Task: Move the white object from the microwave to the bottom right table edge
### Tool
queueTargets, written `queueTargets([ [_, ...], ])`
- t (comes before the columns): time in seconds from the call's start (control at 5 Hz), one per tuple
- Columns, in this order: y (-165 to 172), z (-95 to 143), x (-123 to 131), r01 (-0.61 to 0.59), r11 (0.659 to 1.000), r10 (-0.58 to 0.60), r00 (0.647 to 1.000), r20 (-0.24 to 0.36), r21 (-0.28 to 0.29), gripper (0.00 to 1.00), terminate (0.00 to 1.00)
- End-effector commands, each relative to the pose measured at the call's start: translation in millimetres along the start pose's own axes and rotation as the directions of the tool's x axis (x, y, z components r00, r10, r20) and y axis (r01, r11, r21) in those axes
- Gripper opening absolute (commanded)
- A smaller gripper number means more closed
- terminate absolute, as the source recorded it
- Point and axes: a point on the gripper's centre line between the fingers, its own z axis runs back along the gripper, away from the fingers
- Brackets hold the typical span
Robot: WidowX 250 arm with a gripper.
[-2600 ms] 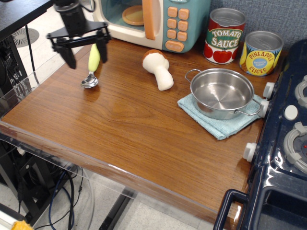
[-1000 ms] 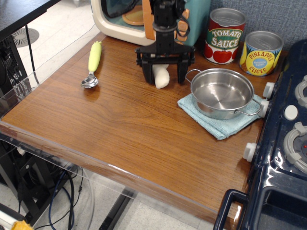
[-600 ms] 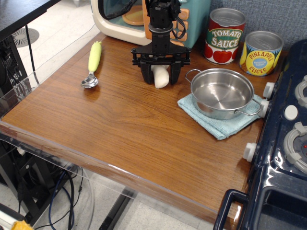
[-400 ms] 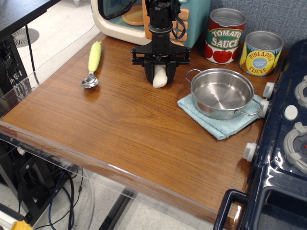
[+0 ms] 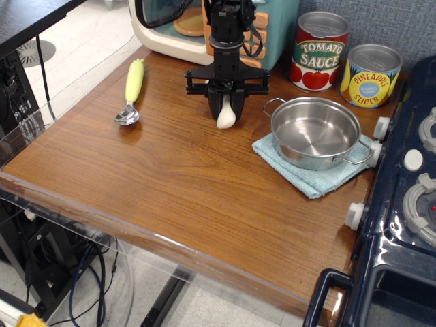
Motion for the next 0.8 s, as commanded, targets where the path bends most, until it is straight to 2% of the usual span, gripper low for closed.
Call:
queueTargets([
  [0.0, 21, 86, -7, -0.046, 0.998, 0.053, 0.977, 0.206, -0.039, 0.00, 0.00],
  [0.2, 12, 98, -34, -0.009, 0.998, 0.021, 0.977, 0.211, -0.057, 0.00, 0.00],
  [0.6, -26, 77, -103, 0.115, 0.992, -0.105, 0.982, 0.160, -0.055, 0.00, 0.00],
])
